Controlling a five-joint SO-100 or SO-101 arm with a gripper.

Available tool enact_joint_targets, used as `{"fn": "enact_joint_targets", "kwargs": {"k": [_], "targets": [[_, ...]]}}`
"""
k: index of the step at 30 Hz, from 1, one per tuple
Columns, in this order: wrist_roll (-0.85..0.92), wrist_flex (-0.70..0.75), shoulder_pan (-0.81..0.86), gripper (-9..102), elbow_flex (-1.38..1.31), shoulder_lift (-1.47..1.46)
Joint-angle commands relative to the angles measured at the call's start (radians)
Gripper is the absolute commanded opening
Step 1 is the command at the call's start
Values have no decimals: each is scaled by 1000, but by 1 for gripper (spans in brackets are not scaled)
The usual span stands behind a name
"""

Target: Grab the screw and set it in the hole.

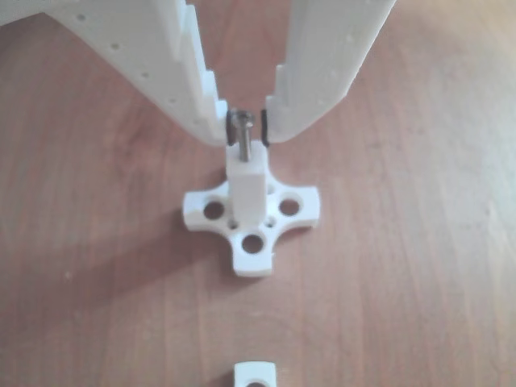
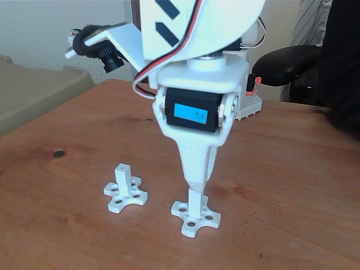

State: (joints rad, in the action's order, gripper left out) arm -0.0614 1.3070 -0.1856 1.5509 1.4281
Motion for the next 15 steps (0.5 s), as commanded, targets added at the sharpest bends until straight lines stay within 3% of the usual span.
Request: {"fn": "enact_joint_targets", "kwargs": {"k": [1,15], "targets": [[6,-3,-3,5,-11,26],[20,95,11,17,-55,35]]}}
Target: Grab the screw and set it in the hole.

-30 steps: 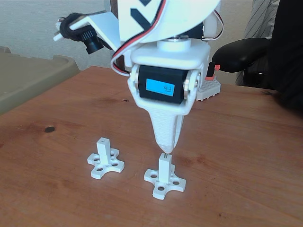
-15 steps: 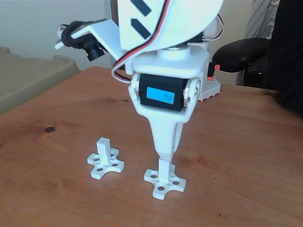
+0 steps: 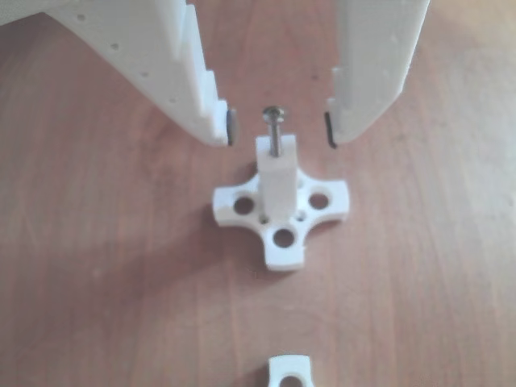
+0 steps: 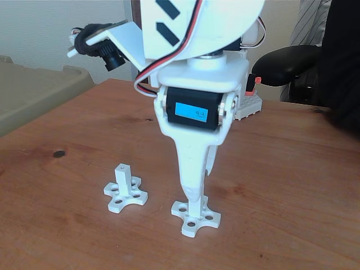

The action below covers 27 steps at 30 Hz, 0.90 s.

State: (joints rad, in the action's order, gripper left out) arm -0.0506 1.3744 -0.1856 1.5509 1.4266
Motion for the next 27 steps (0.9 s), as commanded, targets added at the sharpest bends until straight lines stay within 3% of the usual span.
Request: {"fn": "enact_joint_targets", "kwargs": {"k": [1,15,21,27], "targets": [[11,43,12,18,-61,44],[31,103,69,35,-71,181],[69,87,135,35,-31,347],[74,8,184,27,123,546]]}}
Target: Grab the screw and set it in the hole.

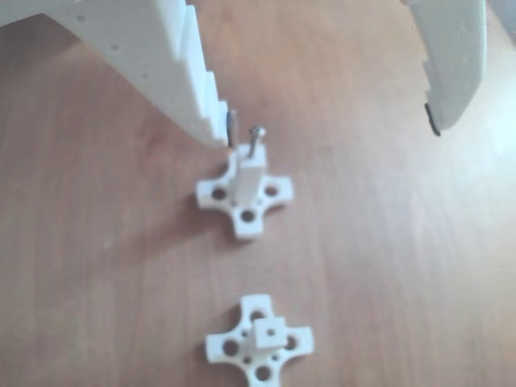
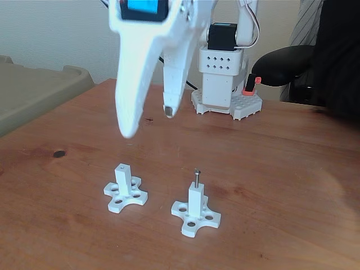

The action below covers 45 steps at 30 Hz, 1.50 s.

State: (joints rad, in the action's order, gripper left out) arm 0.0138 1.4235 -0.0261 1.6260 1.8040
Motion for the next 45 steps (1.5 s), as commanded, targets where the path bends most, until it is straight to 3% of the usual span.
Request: {"fn": "enact_joint_targets", "kwargs": {"k": [1,11,26,33,45], "targets": [[9,-57,32,25,78,202],[9,-221,81,-4,477,577],[26,-348,121,-4,1207,1304],[48,-255,147,-4,1361,1519],[83,-103,147,-4,1370,1657]]}}
